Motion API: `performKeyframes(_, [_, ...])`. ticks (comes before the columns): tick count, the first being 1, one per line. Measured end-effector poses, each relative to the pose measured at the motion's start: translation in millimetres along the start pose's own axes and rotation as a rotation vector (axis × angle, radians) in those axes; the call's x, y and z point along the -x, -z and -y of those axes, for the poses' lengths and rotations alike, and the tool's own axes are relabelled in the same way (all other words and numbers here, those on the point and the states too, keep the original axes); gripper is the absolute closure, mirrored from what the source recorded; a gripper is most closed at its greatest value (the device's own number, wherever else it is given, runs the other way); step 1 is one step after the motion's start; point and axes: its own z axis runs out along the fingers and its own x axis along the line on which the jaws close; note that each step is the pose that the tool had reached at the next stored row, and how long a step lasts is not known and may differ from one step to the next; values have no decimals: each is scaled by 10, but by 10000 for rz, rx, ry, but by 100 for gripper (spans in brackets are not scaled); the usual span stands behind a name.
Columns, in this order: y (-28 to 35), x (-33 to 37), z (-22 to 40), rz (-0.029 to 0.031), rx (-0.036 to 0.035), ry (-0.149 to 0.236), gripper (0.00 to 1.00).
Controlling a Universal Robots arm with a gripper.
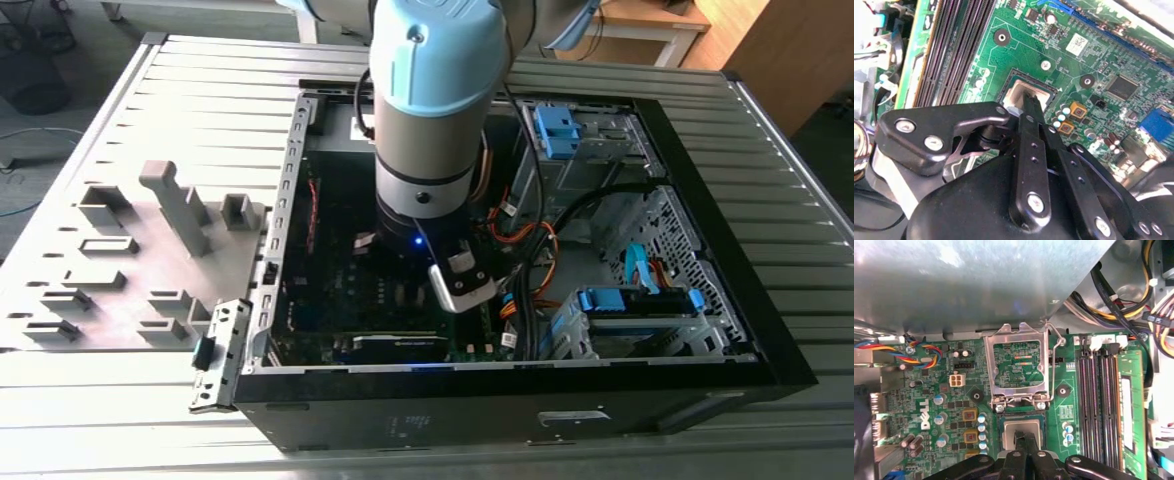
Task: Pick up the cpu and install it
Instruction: 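Place the cpu into insertion slot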
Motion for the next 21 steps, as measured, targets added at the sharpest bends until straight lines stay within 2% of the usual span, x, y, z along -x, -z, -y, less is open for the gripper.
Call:
performKeyframes(6, [124, 1, -2, 0, -1, 1, 89])
performKeyframes(13, [165, 2, -4, 1, 2, 0, 89])
performKeyframes(15, [379, 3, -7, 0, -1, 1, 89])
performKeyframes(21, [386, 3, -8, 0, -1, 1, 89])
